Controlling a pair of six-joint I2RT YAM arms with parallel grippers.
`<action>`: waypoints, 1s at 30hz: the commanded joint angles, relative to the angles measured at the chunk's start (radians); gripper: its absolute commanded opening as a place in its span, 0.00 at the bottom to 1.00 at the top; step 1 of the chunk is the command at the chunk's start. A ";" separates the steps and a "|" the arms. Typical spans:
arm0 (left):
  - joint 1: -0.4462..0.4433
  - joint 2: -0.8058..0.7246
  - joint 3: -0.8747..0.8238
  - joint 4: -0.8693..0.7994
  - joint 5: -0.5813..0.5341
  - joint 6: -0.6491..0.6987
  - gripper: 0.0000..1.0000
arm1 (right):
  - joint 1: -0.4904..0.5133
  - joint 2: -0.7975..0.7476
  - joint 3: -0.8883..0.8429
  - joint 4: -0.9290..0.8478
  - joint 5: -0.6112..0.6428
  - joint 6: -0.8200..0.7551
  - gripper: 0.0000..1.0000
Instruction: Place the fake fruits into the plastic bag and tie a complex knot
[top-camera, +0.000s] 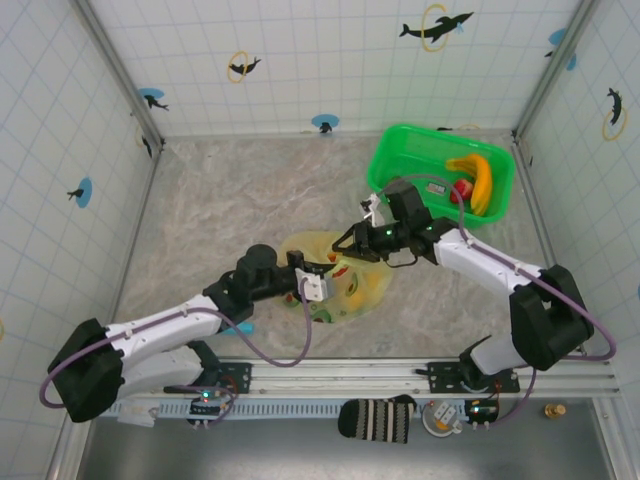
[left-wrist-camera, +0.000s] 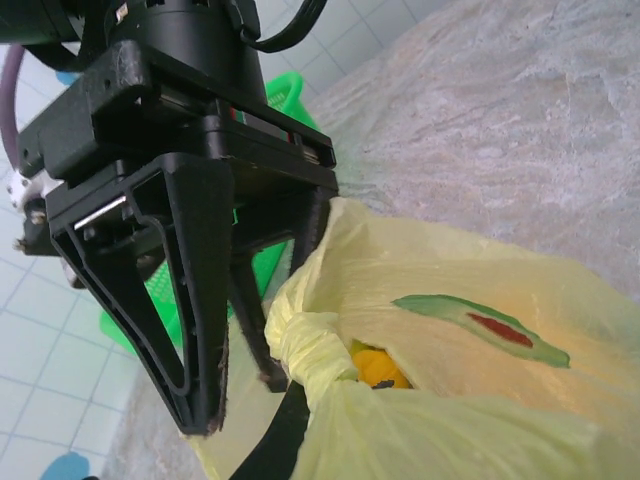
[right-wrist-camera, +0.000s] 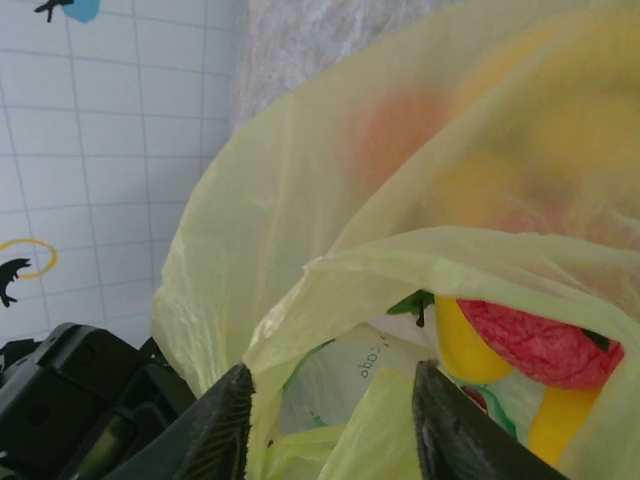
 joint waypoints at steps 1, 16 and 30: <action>-0.014 -0.024 -0.007 -0.015 -0.042 0.064 0.00 | 0.000 -0.027 -0.039 -0.001 -0.009 0.019 0.50; -0.055 -0.034 0.003 -0.028 -0.083 0.102 0.00 | 0.006 -0.041 -0.095 0.131 -0.108 0.123 0.60; -0.063 -0.031 -0.011 -0.032 -0.084 0.103 0.00 | 0.027 -0.056 -0.137 0.458 -0.152 0.343 0.41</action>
